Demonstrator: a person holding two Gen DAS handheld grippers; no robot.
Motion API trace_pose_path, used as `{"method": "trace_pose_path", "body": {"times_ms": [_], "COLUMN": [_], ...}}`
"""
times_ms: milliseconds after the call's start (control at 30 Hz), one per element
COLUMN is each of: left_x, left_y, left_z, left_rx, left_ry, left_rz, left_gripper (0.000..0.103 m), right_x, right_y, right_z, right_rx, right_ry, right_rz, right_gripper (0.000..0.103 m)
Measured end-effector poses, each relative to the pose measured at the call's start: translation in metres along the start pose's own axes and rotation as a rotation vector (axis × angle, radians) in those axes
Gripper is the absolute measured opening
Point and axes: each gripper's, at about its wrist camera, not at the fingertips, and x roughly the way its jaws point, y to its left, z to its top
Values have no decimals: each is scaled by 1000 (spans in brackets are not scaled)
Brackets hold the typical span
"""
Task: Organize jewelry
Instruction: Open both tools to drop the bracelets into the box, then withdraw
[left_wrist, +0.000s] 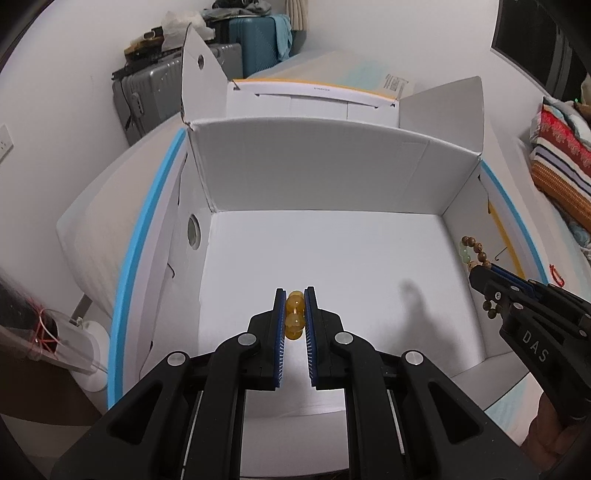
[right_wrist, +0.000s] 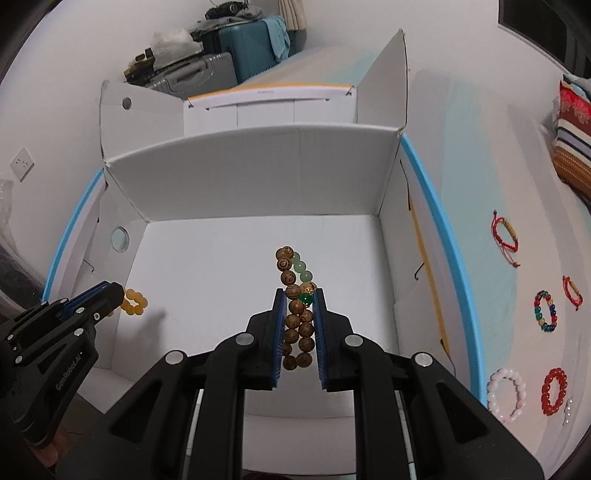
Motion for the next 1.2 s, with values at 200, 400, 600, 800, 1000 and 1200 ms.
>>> {"method": "trace_pose_path", "body": {"times_ms": [200,400,600,800,1000,1200], "left_x": [5,6,-9,-39,-67,-85], "left_y": [0,0,0,-7,-33,-81], "left_z": [-1,-1,1,2,-2,-8], "left_rx": [-3,0,-11,-19,3,58], "left_ry": [11,17,-12,-95,-170,-208], "left_rz": [6,30,49,46,8,-32], "left_gripper": [9,11,38,77,93,96], "right_x": [6,9,-7,-49,-95,-138], "right_y": [4,7,5,-14,-49,-100], "right_z": [-3,-3,1,4,-5,-30], "right_rx": [-12,-12,-12,9,32,63], "right_ry": [16,21,-17,-117,-203,-266], "right_rz": [-7,-1,16,22,2,-64], "right_gripper": [13,16,30,66,80,86]}}
